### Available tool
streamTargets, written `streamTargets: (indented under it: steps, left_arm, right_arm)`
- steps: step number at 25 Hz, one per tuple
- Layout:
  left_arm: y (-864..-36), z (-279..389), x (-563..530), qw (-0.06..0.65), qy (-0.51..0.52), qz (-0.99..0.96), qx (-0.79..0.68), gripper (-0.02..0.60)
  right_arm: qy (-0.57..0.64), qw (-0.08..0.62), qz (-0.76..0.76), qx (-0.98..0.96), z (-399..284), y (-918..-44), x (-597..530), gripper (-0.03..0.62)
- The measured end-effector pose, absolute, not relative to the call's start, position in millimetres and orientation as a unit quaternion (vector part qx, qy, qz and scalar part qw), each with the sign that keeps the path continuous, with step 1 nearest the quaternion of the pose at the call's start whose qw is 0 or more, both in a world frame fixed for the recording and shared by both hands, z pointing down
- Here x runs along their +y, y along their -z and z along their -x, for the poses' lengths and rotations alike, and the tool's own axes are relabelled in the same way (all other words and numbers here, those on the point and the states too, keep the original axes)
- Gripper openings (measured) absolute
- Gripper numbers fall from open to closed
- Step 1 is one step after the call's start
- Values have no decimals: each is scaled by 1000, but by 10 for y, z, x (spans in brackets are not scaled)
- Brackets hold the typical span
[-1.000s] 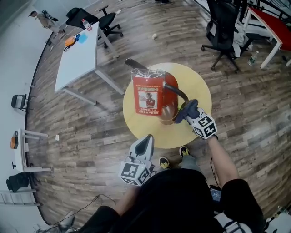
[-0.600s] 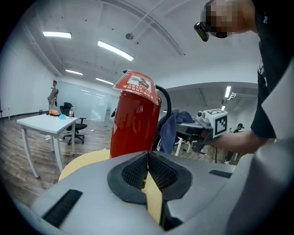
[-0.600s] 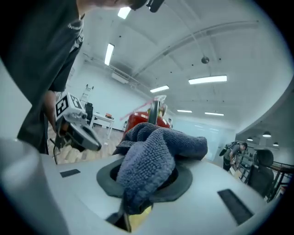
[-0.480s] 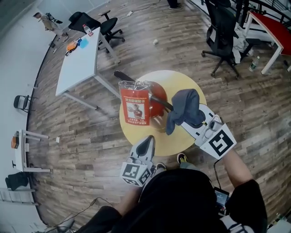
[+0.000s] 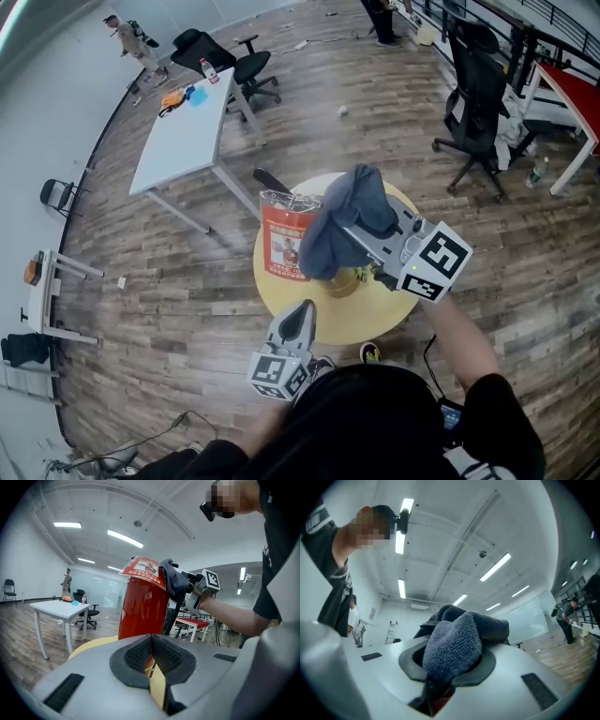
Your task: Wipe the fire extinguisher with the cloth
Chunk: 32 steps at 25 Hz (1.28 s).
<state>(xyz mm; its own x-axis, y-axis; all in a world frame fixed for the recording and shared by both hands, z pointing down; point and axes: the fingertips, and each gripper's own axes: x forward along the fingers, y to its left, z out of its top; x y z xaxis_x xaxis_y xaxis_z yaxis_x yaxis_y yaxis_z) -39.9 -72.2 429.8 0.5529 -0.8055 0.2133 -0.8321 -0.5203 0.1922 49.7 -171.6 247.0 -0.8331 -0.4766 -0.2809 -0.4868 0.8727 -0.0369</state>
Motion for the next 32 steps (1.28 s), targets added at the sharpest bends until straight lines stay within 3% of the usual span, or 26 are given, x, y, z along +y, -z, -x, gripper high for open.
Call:
streamTargets:
  steps: [10,12,19,22,24,28,32]
  left_arm:
    - [-4374,745,-578,149,-54,-827,-539,24]
    - [-4406,809,-528,153,-56,-819,-550,23]
    - [-4544,750,-513,167,-67,-817,-548,23]
    - [-4488,643,-568,160,-66,-824,-539,23]
    - [-4453,588,-599,157,-64,-828,-534,23]
    - [-4462,511,-630,155,-68,-834,-526,24]
    - [-4491,462,-600,158,-71,-835,-522,23]
  right_arm:
    - [-2,197,214,957,-746,-2851,-1875,86]
    - [-3,140,234,962,-794,-3231,-1957,84]
    - [2,-174,250,952,-639,-4991,-2182,80]
    - [-51,-232,249,939,-615,-5078,-2197,80]
    - [-111,-200,269,936,-619,-4622,-2195,80]
    - [-230,-38,280,931,-604,-3052,-2017,78]
    - [-305,-22,228,924,-331,-2617,-1739,78]
